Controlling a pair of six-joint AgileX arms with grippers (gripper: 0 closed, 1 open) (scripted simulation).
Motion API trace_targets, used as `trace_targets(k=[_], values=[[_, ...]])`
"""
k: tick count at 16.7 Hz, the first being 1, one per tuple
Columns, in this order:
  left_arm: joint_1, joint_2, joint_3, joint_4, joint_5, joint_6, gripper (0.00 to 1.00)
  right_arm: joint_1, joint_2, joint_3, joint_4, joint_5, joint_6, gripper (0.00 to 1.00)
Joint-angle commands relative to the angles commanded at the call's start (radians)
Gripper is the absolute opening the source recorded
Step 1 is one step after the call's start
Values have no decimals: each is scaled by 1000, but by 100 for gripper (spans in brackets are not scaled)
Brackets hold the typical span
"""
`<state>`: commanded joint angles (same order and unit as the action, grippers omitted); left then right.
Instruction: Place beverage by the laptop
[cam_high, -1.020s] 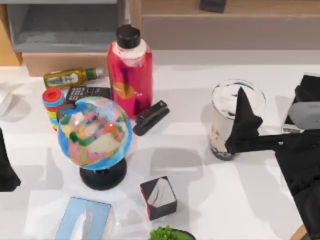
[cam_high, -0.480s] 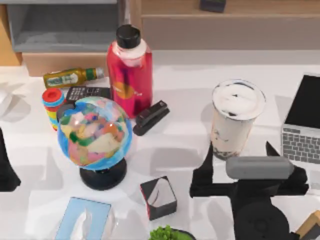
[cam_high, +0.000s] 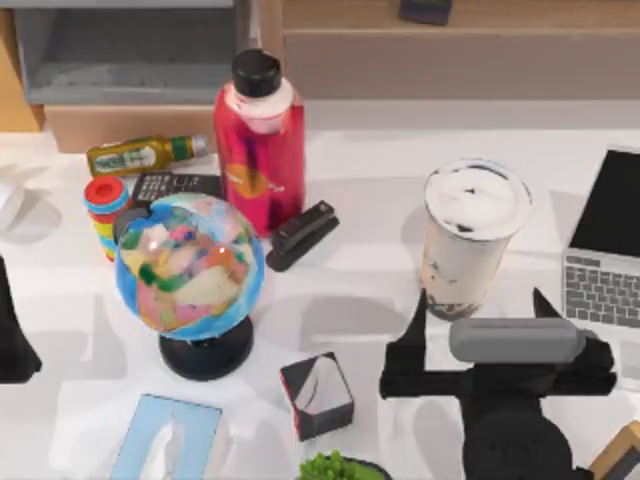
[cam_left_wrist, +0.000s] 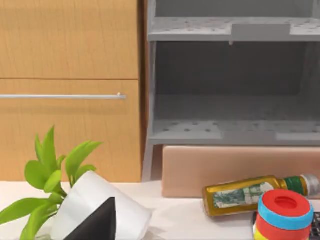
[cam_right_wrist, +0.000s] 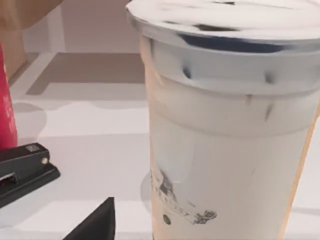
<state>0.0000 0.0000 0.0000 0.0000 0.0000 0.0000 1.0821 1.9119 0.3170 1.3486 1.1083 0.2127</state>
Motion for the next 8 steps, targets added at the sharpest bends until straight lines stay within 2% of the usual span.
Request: trace_targets(k=[3, 8], values=[[0, 0, 0, 0, 0, 0, 100, -42, 35, 34, 29, -46, -27, 100], [0, 0, 0, 0, 0, 0, 100, -190, 115, 161, 36, -189, -90, 100]])
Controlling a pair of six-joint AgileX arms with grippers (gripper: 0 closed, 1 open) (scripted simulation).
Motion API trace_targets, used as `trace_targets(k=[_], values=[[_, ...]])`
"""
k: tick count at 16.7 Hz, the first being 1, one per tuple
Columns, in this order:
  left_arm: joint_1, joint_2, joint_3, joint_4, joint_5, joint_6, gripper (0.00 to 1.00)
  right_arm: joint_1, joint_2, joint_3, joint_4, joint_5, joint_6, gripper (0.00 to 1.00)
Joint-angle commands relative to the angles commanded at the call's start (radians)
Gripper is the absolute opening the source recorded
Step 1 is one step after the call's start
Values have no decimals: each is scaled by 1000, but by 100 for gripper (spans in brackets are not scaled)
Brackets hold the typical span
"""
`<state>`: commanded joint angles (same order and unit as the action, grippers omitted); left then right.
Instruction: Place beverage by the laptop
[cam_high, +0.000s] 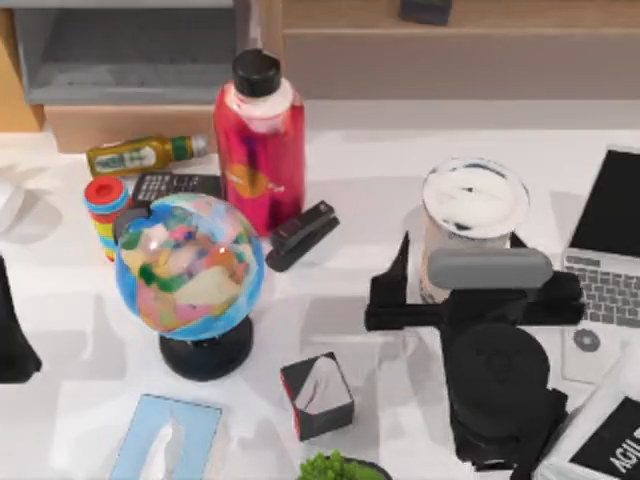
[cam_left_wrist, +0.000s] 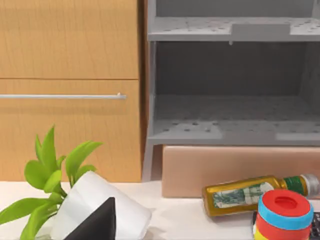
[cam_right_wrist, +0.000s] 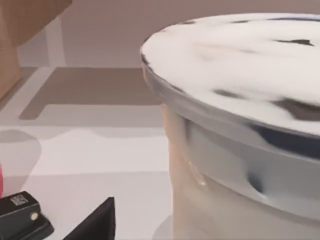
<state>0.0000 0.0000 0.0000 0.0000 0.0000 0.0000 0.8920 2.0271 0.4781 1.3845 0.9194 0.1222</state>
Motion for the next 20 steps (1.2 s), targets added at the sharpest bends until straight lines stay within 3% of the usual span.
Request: trace_targets(k=[3, 7, 20], values=[[0, 0, 0, 0, 0, 0, 100, -61, 27, 23, 4, -55, -1, 100], [0, 0, 0, 0, 0, 0, 100, -63, 28, 24, 4, -58, -1, 100], [0, 0, 0, 0, 0, 0, 100, -63, 28, 24, 4, -58, -1, 2]])
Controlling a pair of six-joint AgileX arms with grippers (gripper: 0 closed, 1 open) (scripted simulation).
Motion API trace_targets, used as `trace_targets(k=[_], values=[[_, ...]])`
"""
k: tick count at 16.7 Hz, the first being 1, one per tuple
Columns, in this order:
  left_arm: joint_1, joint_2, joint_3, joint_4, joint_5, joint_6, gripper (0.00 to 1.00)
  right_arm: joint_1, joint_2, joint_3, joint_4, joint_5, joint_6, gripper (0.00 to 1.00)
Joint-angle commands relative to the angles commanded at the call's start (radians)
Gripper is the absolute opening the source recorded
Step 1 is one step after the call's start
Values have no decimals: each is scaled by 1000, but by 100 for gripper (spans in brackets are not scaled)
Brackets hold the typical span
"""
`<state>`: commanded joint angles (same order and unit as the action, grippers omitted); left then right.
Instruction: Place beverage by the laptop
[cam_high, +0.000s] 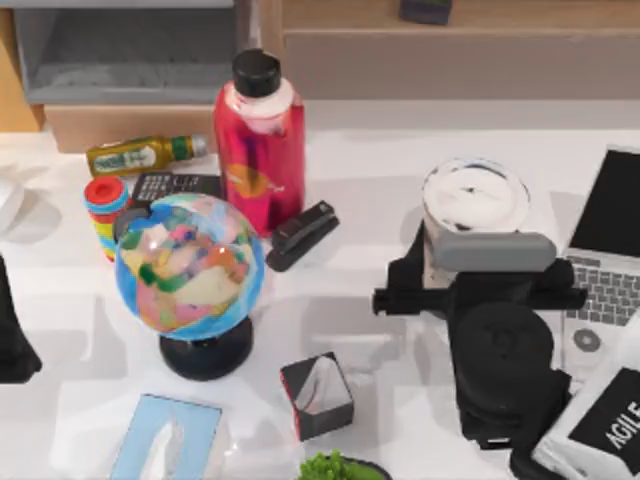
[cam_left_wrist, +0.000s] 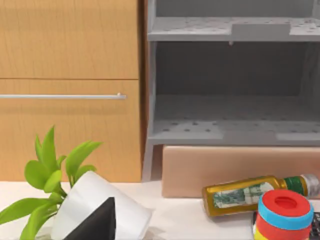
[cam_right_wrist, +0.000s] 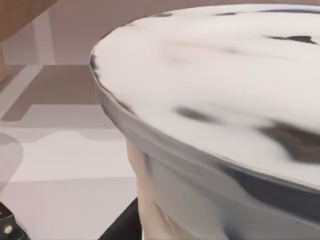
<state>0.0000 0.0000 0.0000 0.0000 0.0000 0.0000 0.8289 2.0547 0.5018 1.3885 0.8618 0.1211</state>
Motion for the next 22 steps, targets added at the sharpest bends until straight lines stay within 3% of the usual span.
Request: trace_targets(k=[22], values=[[0, 0, 0, 0, 0, 0, 100, -13, -76, 21, -40, -27, 2, 0]])
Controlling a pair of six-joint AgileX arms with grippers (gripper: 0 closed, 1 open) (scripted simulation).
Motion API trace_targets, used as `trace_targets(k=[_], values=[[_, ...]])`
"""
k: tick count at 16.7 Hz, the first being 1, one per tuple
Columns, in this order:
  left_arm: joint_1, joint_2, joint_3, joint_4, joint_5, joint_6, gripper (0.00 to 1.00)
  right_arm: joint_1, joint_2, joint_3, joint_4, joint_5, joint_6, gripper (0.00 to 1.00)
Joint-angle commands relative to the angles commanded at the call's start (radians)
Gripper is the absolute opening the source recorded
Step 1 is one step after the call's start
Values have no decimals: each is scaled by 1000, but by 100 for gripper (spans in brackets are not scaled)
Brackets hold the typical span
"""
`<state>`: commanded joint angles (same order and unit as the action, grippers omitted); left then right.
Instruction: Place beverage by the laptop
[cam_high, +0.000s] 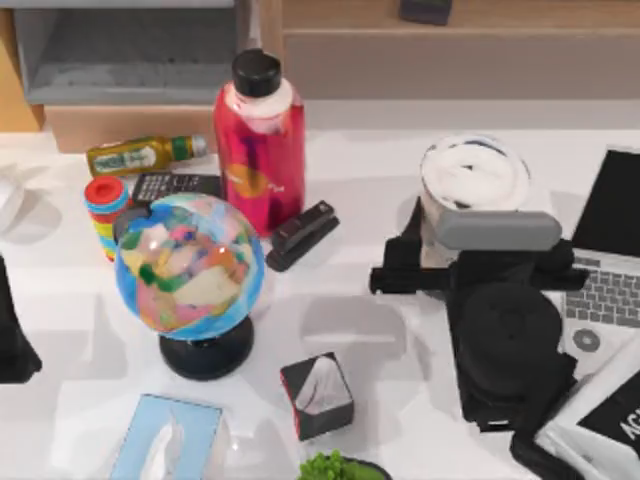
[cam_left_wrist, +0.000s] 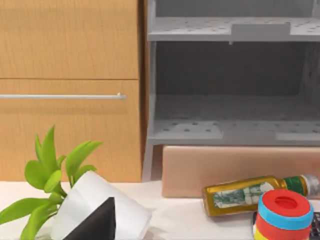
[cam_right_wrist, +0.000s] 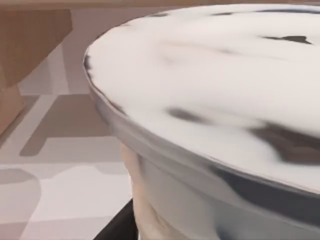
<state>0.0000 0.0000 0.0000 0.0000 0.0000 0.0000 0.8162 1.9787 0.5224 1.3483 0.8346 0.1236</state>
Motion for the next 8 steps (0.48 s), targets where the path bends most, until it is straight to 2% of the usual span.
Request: trace_targets(k=[4, 8], values=[[0, 0, 0, 0, 0, 0, 100, -123, -71, 64, 3, -151, -5, 0], [0, 0, 0, 0, 0, 0, 100, -367, -99, 123, 24, -371, -1, 0]])
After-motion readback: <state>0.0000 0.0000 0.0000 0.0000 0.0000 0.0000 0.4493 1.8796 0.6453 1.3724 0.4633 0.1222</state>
